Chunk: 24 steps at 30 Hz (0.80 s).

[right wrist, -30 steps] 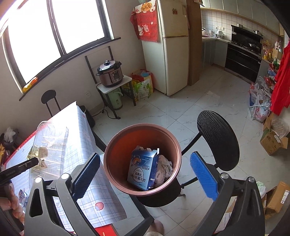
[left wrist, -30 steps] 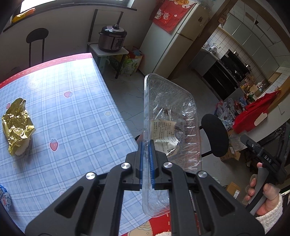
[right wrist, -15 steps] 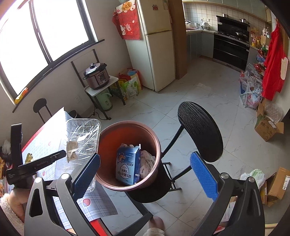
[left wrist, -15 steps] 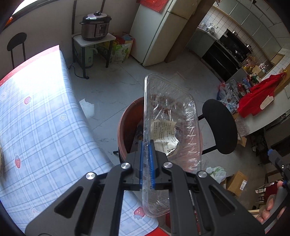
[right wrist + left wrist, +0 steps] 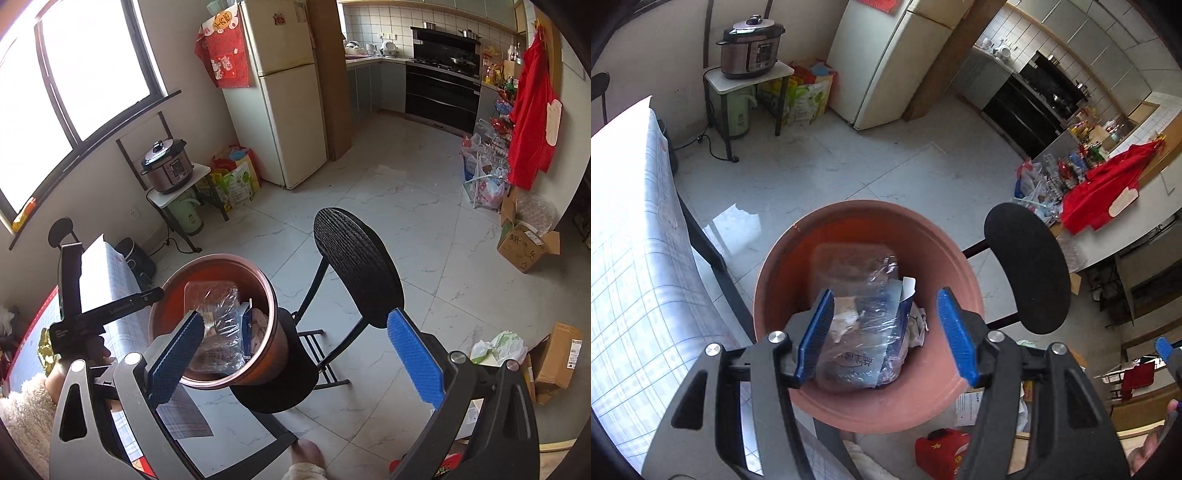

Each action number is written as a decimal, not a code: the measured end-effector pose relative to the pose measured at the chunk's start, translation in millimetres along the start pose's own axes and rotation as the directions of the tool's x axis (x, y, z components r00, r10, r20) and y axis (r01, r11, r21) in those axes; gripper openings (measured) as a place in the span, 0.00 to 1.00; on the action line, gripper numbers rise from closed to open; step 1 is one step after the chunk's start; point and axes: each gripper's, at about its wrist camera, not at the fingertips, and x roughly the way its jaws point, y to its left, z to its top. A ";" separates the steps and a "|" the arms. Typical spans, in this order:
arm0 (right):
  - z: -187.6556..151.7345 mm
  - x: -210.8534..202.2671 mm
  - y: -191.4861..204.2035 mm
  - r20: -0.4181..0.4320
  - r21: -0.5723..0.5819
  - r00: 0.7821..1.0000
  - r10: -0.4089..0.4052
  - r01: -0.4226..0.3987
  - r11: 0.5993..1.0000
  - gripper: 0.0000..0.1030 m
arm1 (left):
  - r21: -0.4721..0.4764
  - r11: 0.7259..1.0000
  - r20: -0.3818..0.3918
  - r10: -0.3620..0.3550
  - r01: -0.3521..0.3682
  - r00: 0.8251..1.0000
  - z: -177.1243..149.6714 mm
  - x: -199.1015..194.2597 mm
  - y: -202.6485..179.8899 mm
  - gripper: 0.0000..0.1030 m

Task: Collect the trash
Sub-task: 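Move both tools back over the table toward the foam net and wrapper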

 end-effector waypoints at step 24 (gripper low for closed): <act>-54.3 -19.8 266.8 -0.142 -0.393 0.902 0.407 -0.429 0.813 0.95 | -0.402 0.860 0.298 0.447 -0.314 0.844 -203.9 -337.7 224.3 0.84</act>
